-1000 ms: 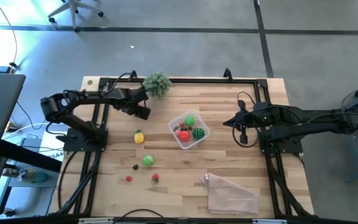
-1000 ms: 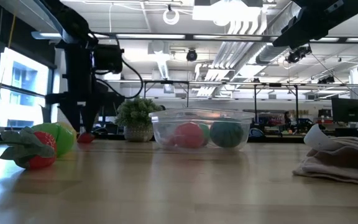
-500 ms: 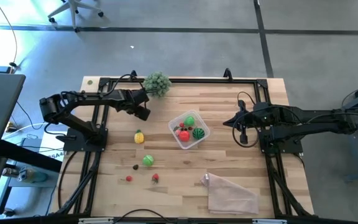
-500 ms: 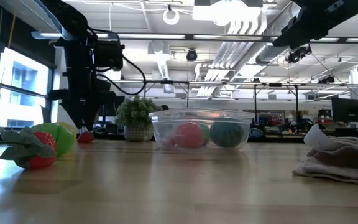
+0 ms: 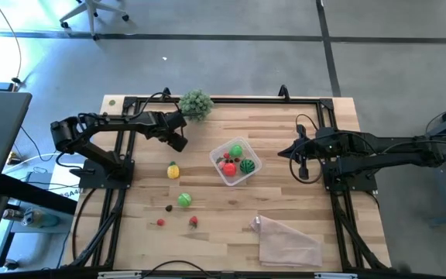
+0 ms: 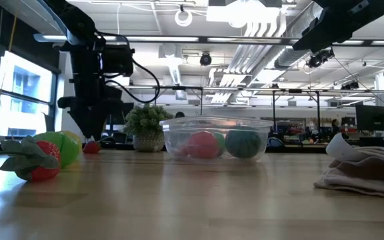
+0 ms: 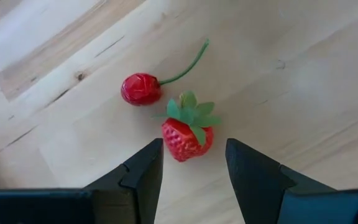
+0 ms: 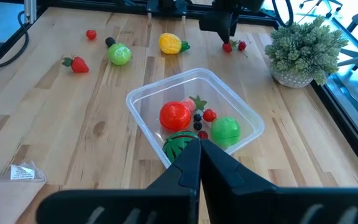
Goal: Pick and placing Produce into tupperware
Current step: Put the red strawberry into the transparent bin
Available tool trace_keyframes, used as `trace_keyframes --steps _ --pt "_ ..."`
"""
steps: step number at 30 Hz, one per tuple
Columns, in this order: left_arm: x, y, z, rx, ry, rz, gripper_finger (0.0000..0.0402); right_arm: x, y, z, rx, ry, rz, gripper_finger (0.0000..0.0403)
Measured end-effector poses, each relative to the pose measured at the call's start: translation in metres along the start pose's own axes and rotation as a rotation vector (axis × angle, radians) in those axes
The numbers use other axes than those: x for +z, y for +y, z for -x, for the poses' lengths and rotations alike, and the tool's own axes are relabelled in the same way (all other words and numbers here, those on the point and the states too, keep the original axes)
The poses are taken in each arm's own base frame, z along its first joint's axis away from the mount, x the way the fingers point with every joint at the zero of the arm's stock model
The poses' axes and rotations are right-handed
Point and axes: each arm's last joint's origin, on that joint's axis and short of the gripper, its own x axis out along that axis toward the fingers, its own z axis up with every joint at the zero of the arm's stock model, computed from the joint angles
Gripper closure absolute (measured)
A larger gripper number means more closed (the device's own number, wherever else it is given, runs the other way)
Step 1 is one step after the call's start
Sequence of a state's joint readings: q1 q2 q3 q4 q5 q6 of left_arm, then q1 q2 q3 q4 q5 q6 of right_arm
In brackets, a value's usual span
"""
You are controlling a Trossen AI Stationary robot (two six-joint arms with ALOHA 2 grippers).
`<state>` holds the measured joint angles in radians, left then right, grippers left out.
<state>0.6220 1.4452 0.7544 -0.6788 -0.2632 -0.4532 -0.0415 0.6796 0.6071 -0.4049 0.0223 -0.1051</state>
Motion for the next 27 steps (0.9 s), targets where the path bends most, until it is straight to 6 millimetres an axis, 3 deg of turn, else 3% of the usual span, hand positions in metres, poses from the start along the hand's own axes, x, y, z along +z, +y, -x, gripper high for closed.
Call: trace_keyframes --steps 27 --pt "0.005 -0.012 -0.032 0.028 0.044 -0.069 0.0236 0.0 0.0 0.0 0.0 0.001 0.0 0.0402"
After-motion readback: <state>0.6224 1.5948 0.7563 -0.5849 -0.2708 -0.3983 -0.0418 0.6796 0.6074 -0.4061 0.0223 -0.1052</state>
